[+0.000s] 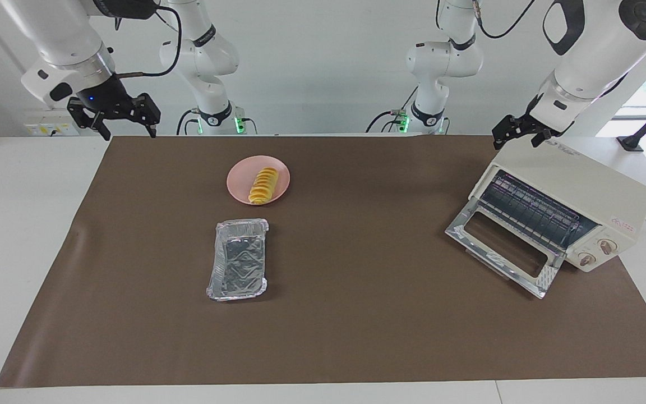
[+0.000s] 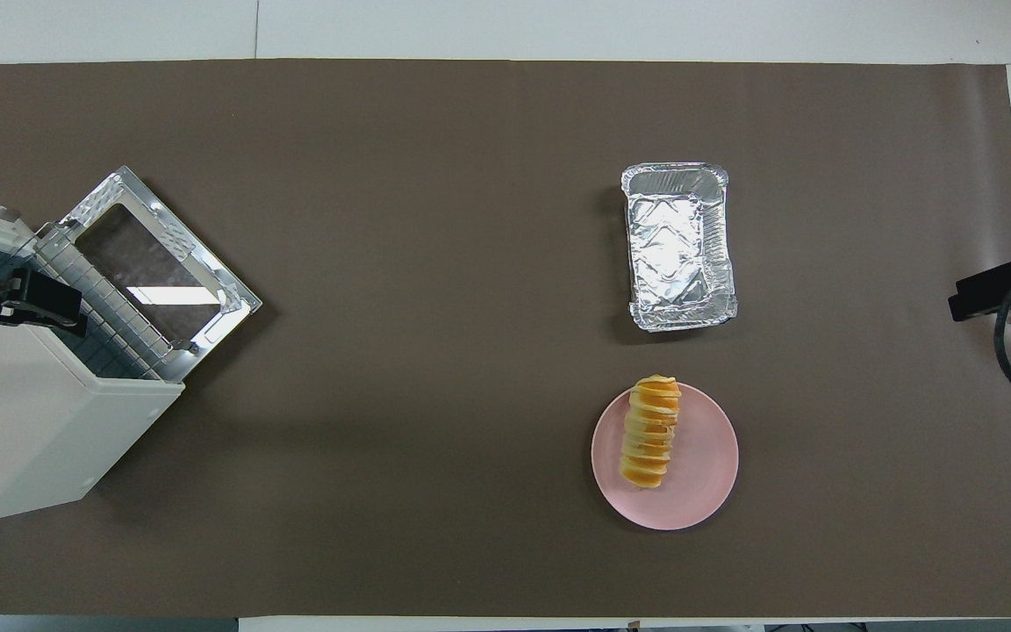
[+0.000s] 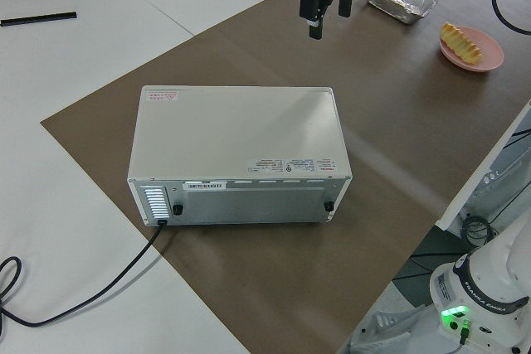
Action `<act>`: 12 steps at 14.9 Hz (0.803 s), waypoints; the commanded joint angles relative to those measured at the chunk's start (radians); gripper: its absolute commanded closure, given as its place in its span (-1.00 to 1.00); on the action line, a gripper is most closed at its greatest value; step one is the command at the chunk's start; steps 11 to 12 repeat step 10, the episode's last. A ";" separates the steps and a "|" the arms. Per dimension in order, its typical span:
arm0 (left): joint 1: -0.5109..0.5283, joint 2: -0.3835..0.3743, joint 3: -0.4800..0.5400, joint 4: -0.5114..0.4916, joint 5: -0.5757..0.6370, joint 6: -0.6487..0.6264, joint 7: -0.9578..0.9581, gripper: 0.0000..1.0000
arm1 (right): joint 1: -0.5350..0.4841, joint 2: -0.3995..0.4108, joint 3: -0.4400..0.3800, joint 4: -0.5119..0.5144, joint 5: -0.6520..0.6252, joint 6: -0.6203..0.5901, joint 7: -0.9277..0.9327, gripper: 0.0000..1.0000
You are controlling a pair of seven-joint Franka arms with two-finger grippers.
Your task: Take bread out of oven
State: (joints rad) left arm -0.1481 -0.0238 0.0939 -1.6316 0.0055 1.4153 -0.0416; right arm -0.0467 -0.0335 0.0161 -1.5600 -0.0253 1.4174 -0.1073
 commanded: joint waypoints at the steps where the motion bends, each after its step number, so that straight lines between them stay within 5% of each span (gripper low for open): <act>1: 0.010 -0.019 -0.005 -0.011 0.001 -0.007 0.000 -1.00 | -0.032 -0.012 0.013 -0.014 0.016 0.008 -0.005 -1.00; 12: 0.010 -0.019 -0.005 -0.011 0.001 -0.007 0.000 -1.00 | -0.032 -0.016 0.013 -0.015 0.016 0.005 -0.009 -1.00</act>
